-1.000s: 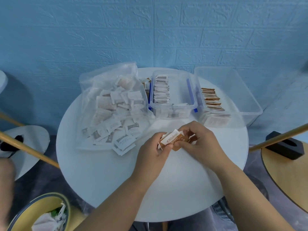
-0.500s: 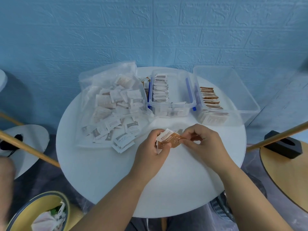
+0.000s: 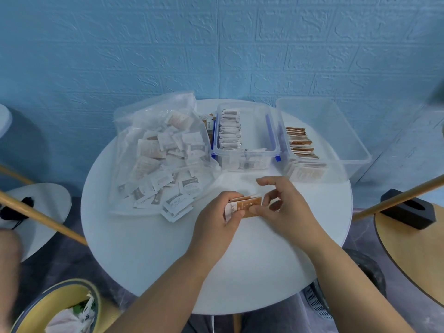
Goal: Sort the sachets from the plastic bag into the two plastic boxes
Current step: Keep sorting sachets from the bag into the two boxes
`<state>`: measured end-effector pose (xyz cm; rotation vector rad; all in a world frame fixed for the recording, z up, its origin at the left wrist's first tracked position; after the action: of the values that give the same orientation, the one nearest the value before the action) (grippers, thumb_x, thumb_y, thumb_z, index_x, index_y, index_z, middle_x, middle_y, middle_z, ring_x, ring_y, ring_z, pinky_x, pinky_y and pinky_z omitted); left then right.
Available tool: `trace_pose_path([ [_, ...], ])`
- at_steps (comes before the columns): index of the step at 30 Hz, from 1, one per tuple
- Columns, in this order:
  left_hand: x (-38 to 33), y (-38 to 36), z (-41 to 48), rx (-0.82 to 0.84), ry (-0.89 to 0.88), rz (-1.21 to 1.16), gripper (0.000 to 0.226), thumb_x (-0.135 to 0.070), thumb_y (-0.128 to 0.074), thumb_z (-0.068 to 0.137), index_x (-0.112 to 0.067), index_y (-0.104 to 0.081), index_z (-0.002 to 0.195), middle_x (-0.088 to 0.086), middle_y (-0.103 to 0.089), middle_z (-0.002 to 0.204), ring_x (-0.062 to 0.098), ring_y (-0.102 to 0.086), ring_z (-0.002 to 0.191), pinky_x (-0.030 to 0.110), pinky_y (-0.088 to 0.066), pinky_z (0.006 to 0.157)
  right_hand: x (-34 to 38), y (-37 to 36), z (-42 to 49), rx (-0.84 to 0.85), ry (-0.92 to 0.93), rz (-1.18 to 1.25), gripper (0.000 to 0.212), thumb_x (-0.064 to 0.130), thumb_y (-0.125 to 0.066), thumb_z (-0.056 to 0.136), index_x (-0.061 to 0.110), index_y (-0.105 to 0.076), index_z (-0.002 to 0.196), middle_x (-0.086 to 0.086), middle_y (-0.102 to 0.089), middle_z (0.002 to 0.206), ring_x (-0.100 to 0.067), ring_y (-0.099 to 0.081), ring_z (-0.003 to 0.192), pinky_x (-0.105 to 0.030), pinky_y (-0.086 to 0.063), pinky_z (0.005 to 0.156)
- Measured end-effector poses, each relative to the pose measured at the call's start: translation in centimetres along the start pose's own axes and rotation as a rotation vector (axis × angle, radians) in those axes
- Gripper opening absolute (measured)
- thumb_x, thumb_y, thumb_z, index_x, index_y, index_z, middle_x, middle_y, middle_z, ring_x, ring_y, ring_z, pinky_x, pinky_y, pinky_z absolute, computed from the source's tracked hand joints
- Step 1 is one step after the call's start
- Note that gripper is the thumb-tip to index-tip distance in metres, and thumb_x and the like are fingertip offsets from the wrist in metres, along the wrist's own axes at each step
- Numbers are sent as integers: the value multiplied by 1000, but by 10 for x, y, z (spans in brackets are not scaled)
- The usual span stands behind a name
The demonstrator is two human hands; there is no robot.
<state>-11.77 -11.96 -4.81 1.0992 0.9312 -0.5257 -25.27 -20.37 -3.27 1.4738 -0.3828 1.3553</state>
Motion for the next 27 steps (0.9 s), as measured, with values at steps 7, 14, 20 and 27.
trace_pose_path([
  [7,5,-1,-6,-98,-36,189,44,-16,-58,89,-18,-42,130,-3,-53,115,12,-50,105,16,-36,85,1,-11,-1,188,88,-218,41,19,-63,87,26,-52,126,18,-57,101,12,-52,80,-2,-36,74],
  [14,9,1,-5,-67,-66,254,26,-19,-59,88,-17,-53,113,0,-59,96,17,-53,90,27,-42,74,2,-12,-1,241,165,-355,22,18,-57,90,22,-55,112,14,-50,90,-6,-43,85,-8,-33,72],
  [20,-12,1,10,-72,-162,257,27,-21,-58,89,-17,-53,115,-1,-57,98,13,-52,89,12,-35,68,21,17,13,296,146,-329,19,19,-61,88,27,-54,104,10,-62,96,-6,-56,82,-18,-46,73],
  [27,-72,-19,72,-104,-288,137,28,-20,-61,87,-15,-53,113,4,-61,102,19,-56,92,33,-47,79,32,89,53,124,197,-320,23,9,-65,83,26,-56,96,20,-56,79,8,-53,74,-9,-40,65],
])
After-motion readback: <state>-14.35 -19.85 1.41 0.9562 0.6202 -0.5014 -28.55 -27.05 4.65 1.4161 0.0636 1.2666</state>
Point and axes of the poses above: each hand's wrist, its own z-axis towards the middle knuckle, its own y-axis out of the back of the hand, x = y × z, the point moved 1 cm from there along z, towards the middle knuckle
